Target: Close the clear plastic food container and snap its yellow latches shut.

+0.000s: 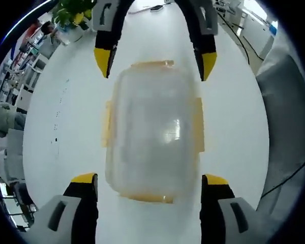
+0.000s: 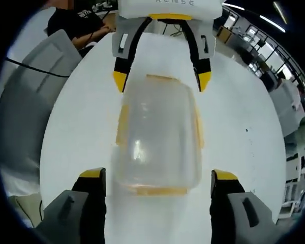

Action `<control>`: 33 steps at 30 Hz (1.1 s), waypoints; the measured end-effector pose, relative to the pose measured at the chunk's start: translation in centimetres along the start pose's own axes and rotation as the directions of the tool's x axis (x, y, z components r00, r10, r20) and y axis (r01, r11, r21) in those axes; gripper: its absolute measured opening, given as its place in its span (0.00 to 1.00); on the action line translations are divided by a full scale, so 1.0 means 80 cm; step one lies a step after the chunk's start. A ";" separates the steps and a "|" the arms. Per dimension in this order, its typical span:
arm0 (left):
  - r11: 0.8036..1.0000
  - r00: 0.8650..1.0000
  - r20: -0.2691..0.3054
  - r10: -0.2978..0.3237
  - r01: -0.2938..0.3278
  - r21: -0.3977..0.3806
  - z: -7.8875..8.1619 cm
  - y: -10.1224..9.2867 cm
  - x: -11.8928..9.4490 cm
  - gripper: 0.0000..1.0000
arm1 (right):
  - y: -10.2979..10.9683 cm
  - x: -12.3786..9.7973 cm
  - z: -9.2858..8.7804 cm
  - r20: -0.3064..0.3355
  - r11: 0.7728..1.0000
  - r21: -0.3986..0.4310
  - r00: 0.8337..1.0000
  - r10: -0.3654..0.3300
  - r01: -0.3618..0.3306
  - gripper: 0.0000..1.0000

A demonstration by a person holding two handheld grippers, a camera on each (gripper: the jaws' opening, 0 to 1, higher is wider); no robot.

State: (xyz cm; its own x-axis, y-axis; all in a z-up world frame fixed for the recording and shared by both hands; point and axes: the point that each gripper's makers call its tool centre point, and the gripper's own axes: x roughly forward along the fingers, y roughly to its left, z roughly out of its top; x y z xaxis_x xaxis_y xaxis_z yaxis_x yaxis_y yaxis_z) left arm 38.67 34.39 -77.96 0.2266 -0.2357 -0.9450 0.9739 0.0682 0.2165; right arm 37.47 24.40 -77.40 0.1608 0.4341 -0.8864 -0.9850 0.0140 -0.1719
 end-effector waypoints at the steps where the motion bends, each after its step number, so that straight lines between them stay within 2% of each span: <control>1: 1.000 1.000 0.019 0.012 -0.013 0.013 0.003 -0.001 -0.003 0.81 | 0.001 -0.002 0.002 0.006 1.000 0.003 1.000 -0.004 0.004 0.87; 3: 0.999 0.999 0.036 0.033 -0.034 0.012 0.006 -0.002 -0.010 0.80 | 0.003 -0.008 0.006 0.015 1.000 0.020 1.000 -0.023 0.022 0.87; 5: 0.999 0.997 0.052 0.049 -0.048 -0.023 0.007 -0.006 -0.019 0.84 | 0.006 -0.013 0.011 0.030 0.999 0.037 0.999 -0.038 0.037 0.89; 9: 0.992 0.989 0.132 0.072 -0.056 -0.116 0.013 -0.019 -0.040 0.89 | 0.014 -0.027 0.021 0.051 0.996 0.071 0.997 -0.061 0.057 0.89; 11: 0.979 0.979 0.169 0.112 -0.080 -0.187 0.014 -0.022 -0.051 0.92 | 0.017 -0.032 0.025 0.059 0.995 0.079 0.996 -0.069 0.064 0.88; 13: 0.968 0.969 0.210 0.128 -0.076 -0.239 0.016 -0.029 -0.062 0.95 | 0.022 -0.038 0.031 0.066 0.993 0.089 0.994 -0.081 0.075 0.88; 16: 0.956 0.963 0.231 0.140 -0.071 -0.286 0.009 -0.042 -0.076 0.99 | 0.029 -0.046 0.038 0.087 0.988 0.119 0.990 -0.106 0.096 0.88; 18: 0.949 0.949 0.268 0.166 -0.080 -0.305 0.009 -0.048 -0.085 0.99 | 0.036 -0.051 0.043 0.102 0.985 0.140 0.988 -0.120 0.105 0.87; 20: 0.946 0.938 0.305 0.165 -0.063 -0.318 0.010 -0.060 -0.093 0.99 | 0.043 -0.056 0.046 0.107 0.982 0.151 0.985 -0.133 0.116 0.87; 24: 0.926 0.920 0.331 0.209 -0.078 -0.369 0.000 -0.077 -0.106 0.99 | 0.056 -0.063 0.045 0.109 0.975 0.175 0.982 -0.157 0.137 0.91; 28: 0.911 0.906 0.365 0.216 -0.054 -0.408 -0.008 -0.095 -0.116 0.99 | 0.068 -0.067 0.046 0.118 0.963 0.227 0.978 -0.171 0.141 0.90; 31: 0.897 0.894 0.368 0.257 -0.079 -0.435 -0.024 -0.105 -0.128 0.99 | 0.080 -0.073 0.052 0.135 0.947 0.275 0.968 -0.210 0.167 0.90; 33: 0.879 0.858 0.403 0.319 -0.108 -0.464 -0.028 -0.106 -0.141 0.99 | 0.090 -0.079 0.064 0.188 0.934 0.313 0.952 -0.240 0.173 0.89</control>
State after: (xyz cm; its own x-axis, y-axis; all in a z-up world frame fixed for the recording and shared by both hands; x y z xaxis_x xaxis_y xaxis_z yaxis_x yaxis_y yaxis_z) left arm 27.79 38.63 -69.68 0.5100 -0.5715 -0.6429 0.8255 0.5354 0.1788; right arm 29.06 26.38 -70.78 0.3778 0.5795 -0.7221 -0.9113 0.3705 -0.1795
